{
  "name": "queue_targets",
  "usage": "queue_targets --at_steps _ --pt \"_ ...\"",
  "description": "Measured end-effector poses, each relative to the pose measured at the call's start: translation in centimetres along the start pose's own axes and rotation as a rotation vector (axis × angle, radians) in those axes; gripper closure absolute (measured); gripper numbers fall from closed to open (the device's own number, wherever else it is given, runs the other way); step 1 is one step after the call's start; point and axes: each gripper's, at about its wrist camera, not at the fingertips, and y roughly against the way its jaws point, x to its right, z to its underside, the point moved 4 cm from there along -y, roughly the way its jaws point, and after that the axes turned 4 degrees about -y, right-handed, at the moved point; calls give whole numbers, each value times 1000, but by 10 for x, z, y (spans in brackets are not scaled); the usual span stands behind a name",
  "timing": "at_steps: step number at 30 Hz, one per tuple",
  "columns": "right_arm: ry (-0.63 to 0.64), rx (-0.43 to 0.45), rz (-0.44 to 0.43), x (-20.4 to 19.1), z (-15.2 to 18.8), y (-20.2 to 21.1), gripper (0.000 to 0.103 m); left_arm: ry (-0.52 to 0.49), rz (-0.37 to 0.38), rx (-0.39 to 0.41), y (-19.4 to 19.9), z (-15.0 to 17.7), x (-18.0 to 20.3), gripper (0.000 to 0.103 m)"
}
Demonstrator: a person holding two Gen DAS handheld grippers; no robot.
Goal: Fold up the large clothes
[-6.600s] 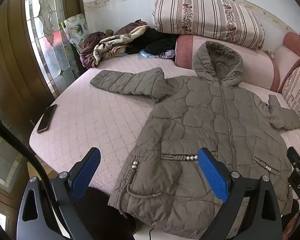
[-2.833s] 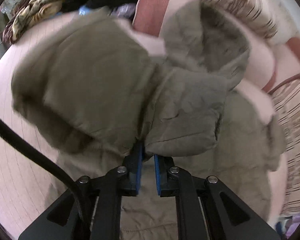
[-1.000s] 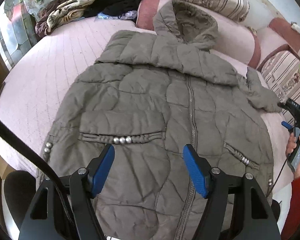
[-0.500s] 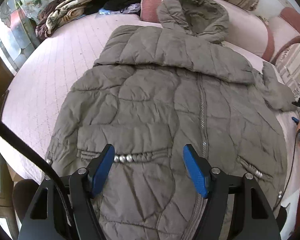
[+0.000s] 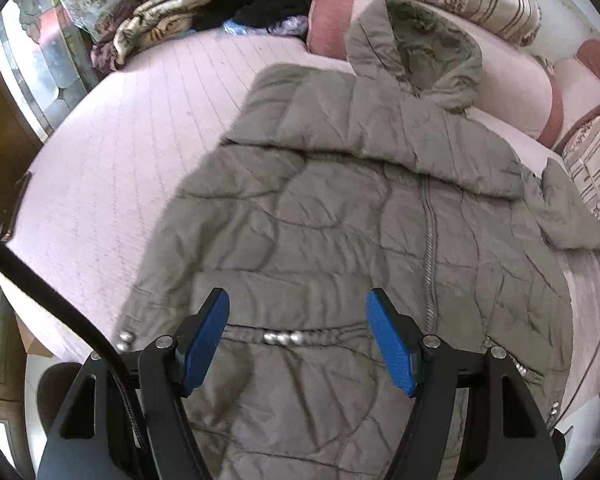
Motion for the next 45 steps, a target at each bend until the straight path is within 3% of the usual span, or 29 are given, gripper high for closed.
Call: queue_targets --at_steps 4,8,13,16,23,26,32,34,35,36,38,41,45 --pt "81 80 -78 -48 -1 63 96 14 2 38 13 2 -16 33" --pt "221 107 -230 -122 30 133 96 41 26 59 24 7 -34 33" --pt "368 34 -418 -210 104 185 96 57 18 91 36 17 -56 33" --pt "469 -19 -479 -253 159 195 96 69 2 111 43 22 -69 33" --pt "685 -213 -528 -310 309 175 96 126 -33 116 42 27 -107 33" --pt "763 -283 -505 -312 367 151 96 148 -39 112 37 25 -118 33" --pt "860 -423 -417 -298 446 79 94 159 -34 118 24 7 -123 33" --pt "895 -445 -386 -294 458 69 82 159 5 107 19 -5 -119 33" --pt "897 -450 -394 -292 460 69 68 158 19 103 17 -10 -116 33" --pt "896 -449 -415 -290 458 73 42 152 41 100 14 -18 -111 32" --pt "895 -406 -457 -286 447 92 14 141 70 90 8 -31 -100 31" --pt "910 -339 -491 -273 425 116 14 122 127 63 -8 -51 -77 31" --pt "864 -323 -493 -242 387 132 14 83 185 33 -36 -85 -40 31"
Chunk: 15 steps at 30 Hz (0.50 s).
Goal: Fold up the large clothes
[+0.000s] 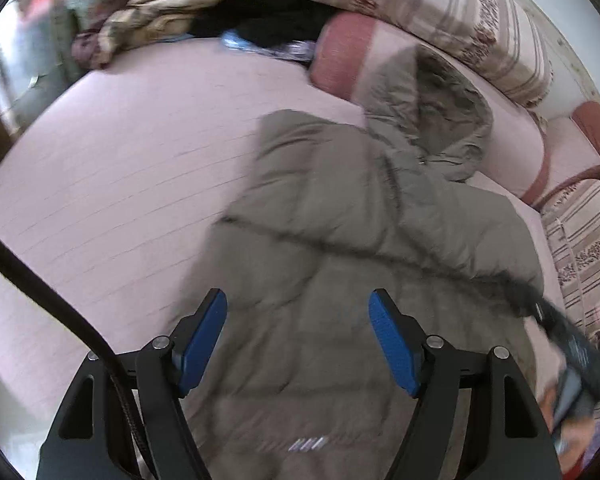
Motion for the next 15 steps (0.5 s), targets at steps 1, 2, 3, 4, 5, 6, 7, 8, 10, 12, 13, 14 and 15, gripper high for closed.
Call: queue_targets --at_steps 1,2,3,4,5,6,7,8,10,12,13,14,15 --pt "-17 6 2 10 2 7 14 -16 12 -18 -15 -11 12 31" --pt "-40 17 5 24 4 17 14 -22 27 -36 -28 -18 20 31" --pt "-65 29 15 41 6 26 14 -21 41 -50 -37 -24 24 31" --pt "-86 39 27 53 8 33 14 -12 64 -82 -56 -34 33 31" --pt "-103 47 39 64 9 41 14 -7 77 -108 -67 -38 36 31" --pt "-123 55 51 77 11 48 14 8 89 -123 -78 -44 41 31" --pt "-143 62 65 91 13 55 14 30 106 -137 -93 -51 47 31" --pt "-165 69 82 105 16 61 14 40 109 -141 -99 -55 49 31" --pt "-197 76 115 129 20 70 14 71 97 -142 -115 -63 55 32" --pt "-209 78 145 145 20 75 14 77 91 -167 -127 -68 65 70" --pt "-214 80 161 151 19 75 14 36 83 -203 -133 -70 75 83" --pt "-221 80 175 159 18 74 14 4 64 -218 -134 -72 81 86" --pt "-226 81 179 162 16 73 14 -15 42 -208 -130 -74 84 90"
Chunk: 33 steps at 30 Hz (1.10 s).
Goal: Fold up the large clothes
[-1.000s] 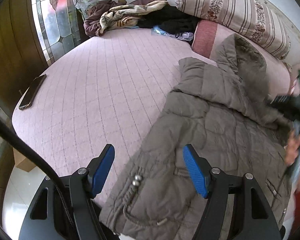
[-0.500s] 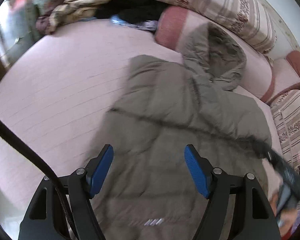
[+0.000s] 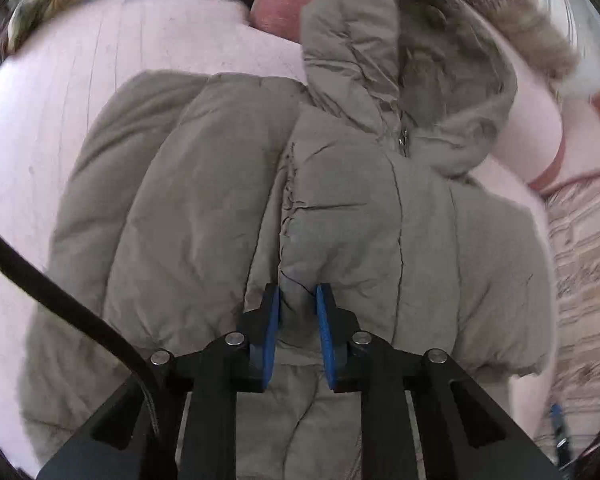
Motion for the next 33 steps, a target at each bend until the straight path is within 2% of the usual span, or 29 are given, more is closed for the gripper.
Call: queue_targets --at_steps 4,7,9,12,14,17,19,21,22,24,27,30,33 --pt "-5 19 -8 -8 -12 -11 14 -31 -38 98 39 -5 -6 93" --pt "29 32 -18 -27 -19 -21 14 -16 -107 169 62 -8 -34 93" --pt "67 30 -20 -46 -24 -34 14 -5 -137 164 59 -7 -51 94" --pt "113 2 -9 -74 -28 -64 14 33 -203 112 39 -6 -78 97" --pt "154 -25 25 -92 -27 -89 14 59 -204 67 19 -2 -90 97" --pt "165 -78 81 -102 -22 -126 14 74 -199 70 11 5 -97 97" --pt "147 -102 108 -100 -21 -143 13 74 -196 84 17 7 -96 92" --pt "140 -137 123 -97 -21 -155 9 65 -205 94 31 10 -95 75" --pt "139 -142 128 -96 -22 -156 9 61 -212 104 38 11 -95 70" --pt "127 -146 131 -95 -26 -148 9 56 -213 145 63 19 -98 51" --pt "99 -143 89 -100 -29 -121 9 61 -243 235 101 39 -106 35" --pt "106 -122 31 -114 -31 -88 9 58 -282 277 114 54 -115 33" --pt "154 -96 22 -137 -35 -65 9 59 -297 263 108 64 -126 33"
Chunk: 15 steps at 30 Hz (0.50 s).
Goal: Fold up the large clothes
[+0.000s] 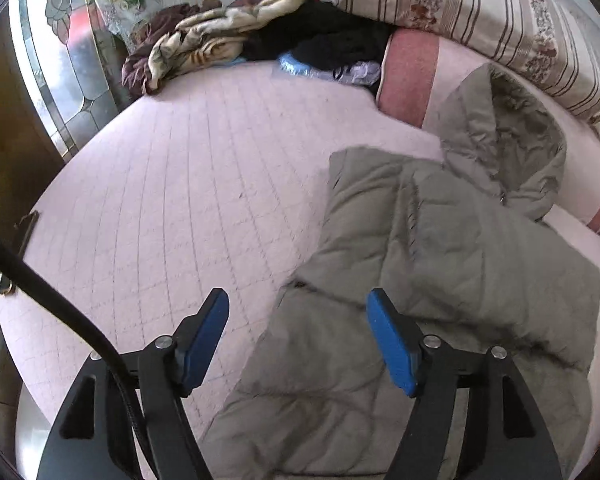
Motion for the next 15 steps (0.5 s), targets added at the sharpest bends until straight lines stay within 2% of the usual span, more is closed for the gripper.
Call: queue_targets --at_steps 4,8,10,13,15 --pt "31 3 -14 -36 -18 10 9 -16 -5 -9 -21 5 -6 33" --pt "32 16 -8 -75 -57 -5 9 -20 -29 34 -32 6 -20 32" --pt "12 26 -15 -96 -86 -21 9 -2 -31 52 -40 6 -33 33" --pt "-35 40 -30 -122 -134 -46 9 28 25 -2 -54 4 -39 33" --pt "-77 59 -44 -136 -164 -61 9 45 58 -4 -57 -1 -40 33"
